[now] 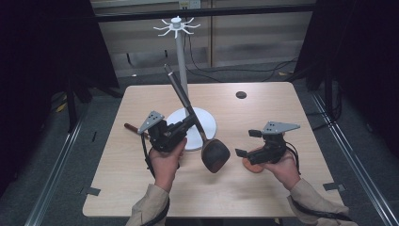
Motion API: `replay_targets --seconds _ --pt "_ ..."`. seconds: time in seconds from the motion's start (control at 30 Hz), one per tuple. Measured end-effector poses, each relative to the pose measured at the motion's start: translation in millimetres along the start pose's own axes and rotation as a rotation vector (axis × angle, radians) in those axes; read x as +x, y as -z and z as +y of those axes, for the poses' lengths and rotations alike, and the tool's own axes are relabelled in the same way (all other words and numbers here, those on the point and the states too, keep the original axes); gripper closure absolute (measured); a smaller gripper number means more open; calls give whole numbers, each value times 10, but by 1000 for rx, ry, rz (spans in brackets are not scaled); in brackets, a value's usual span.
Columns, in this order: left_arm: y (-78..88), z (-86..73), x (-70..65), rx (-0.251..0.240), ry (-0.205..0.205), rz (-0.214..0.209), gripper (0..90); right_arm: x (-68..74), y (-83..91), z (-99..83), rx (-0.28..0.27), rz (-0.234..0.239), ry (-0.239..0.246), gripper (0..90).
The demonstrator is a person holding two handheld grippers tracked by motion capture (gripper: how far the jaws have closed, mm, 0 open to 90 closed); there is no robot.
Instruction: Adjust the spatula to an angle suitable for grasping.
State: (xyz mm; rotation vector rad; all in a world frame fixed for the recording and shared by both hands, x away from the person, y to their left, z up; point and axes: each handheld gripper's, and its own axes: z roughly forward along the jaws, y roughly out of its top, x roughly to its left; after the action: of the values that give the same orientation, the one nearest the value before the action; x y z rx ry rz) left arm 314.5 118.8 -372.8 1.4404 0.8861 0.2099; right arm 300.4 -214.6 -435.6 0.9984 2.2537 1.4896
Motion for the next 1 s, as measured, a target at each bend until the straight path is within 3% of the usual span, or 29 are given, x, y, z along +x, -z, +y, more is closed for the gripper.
replay_targets --seconds 0.23,0.3,0.5,0.6,0.73,0.77,1.0 --pt "-36 73 -32 8 -36 -12 887 -1 4 -4 14 0 6 39" --pt "-52 101 -35 6 -20 -17 887 1 4 -3 16 -1 10 38" --pt "-82 185 2 6 -23 -33 887 6 -2 0 28 -5 6 42" --pt "-99 233 -10 -7 -1 -47 887 -3 -6 -7 30 -1 1 49" --pt "-124 313 -44 -18 -19 -49 887 -3 1 4 28 1 4 56" --pt "-124 332 -43 -8 -41 -47 887 -4 3 5 29 4 9 58" --pt "-171 426 -54 -22 -36 -59 887 -14 3 3 33 2 0 60"
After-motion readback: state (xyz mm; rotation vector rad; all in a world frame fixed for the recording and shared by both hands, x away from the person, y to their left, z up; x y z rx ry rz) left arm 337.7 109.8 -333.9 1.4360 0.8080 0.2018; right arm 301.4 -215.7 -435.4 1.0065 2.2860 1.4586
